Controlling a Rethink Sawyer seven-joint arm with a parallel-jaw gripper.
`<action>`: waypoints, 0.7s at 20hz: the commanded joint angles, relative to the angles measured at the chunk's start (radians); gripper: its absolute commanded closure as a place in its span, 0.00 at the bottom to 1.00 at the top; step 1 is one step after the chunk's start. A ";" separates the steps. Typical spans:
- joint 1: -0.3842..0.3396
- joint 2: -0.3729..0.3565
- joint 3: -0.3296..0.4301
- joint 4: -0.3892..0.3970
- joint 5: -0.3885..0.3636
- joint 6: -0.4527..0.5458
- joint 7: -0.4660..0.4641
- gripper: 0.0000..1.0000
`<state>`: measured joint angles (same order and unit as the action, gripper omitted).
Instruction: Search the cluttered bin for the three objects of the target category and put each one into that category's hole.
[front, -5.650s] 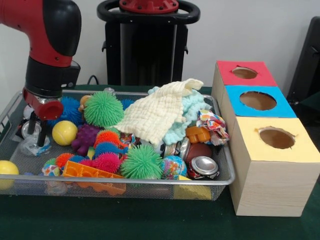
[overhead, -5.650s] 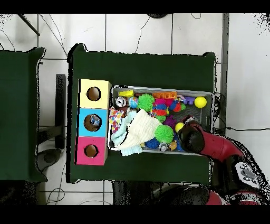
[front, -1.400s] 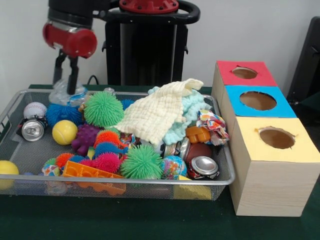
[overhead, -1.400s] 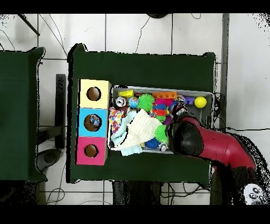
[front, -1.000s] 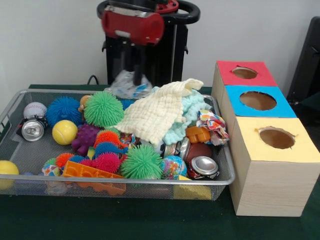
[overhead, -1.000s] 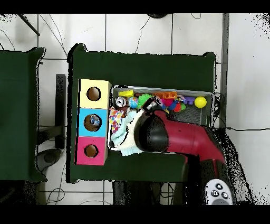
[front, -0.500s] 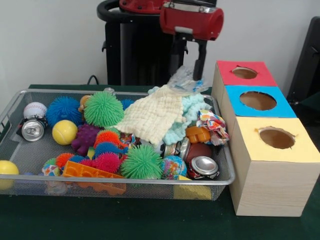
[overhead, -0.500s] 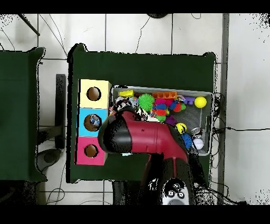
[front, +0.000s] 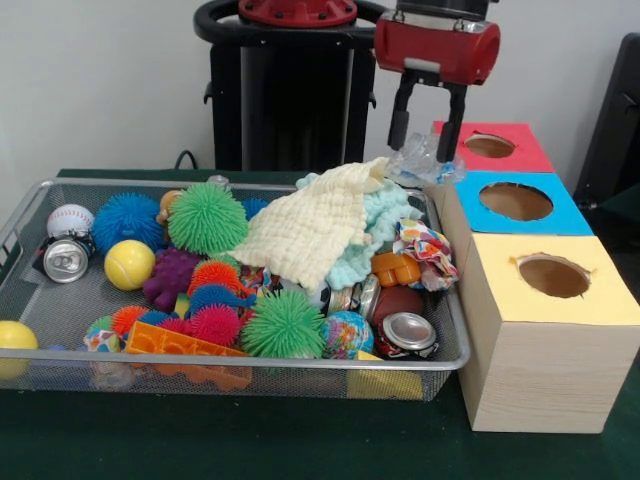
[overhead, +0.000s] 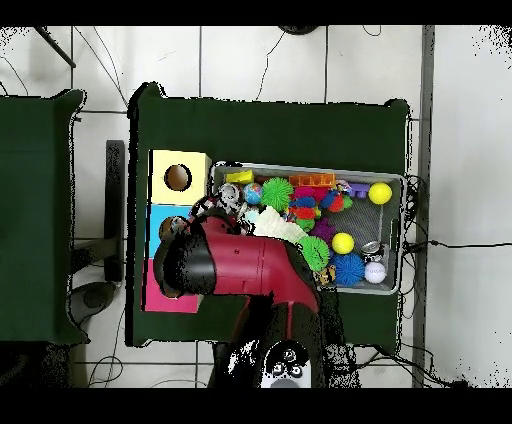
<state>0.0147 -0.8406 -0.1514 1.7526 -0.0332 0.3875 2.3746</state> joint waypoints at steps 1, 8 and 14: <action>0.035 0.063 -0.043 0.017 0.081 0.068 0.257 1.00; 0.126 0.102 -0.093 0.007 0.137 0.047 0.276 1.00; 0.199 0.144 -0.129 -0.008 0.205 0.034 0.295 1.00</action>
<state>0.1847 -0.7627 -0.2612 1.7517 0.1005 0.3873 2.3746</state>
